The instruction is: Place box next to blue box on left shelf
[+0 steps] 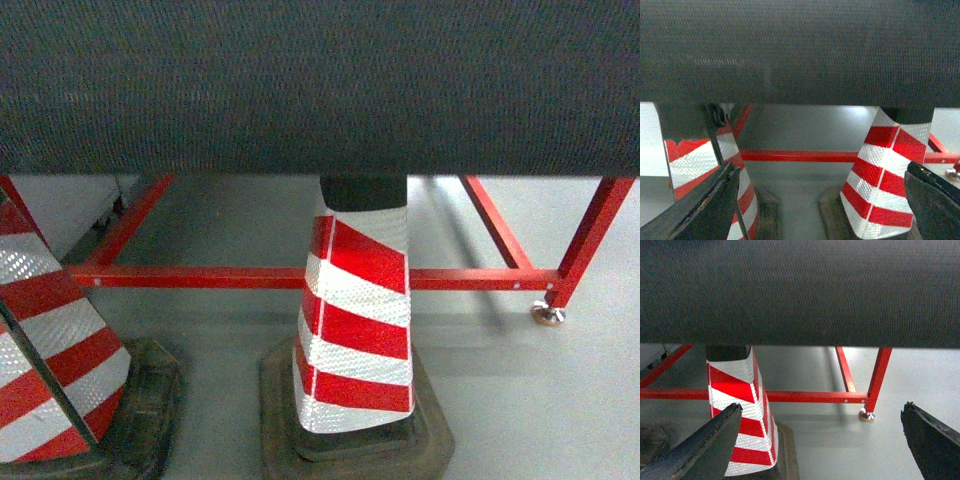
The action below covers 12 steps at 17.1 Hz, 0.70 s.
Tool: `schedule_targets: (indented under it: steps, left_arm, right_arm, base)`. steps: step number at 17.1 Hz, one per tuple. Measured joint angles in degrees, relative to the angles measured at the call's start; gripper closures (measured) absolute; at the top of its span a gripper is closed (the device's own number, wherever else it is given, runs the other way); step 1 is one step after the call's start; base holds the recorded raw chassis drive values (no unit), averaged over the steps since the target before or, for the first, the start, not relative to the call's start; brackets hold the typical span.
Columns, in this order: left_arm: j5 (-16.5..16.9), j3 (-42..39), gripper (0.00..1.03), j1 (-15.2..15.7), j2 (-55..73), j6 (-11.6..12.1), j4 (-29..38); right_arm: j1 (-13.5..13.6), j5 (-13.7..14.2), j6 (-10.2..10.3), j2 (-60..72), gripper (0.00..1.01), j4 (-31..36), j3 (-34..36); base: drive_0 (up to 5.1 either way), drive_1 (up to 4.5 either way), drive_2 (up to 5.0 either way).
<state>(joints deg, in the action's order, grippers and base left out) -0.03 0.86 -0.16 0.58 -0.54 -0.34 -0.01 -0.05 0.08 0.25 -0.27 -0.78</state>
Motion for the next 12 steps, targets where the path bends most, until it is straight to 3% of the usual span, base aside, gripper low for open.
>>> schedule_targets:
  steps: [12]
  left_arm:
    - [0.00,0.00,0.05,0.00,0.00,-0.04,0.07]
  right_arm:
    - [0.00,0.04,0.04,0.00,0.03,0.02,0.00]
  base:
    - [0.0,0.00,0.0]
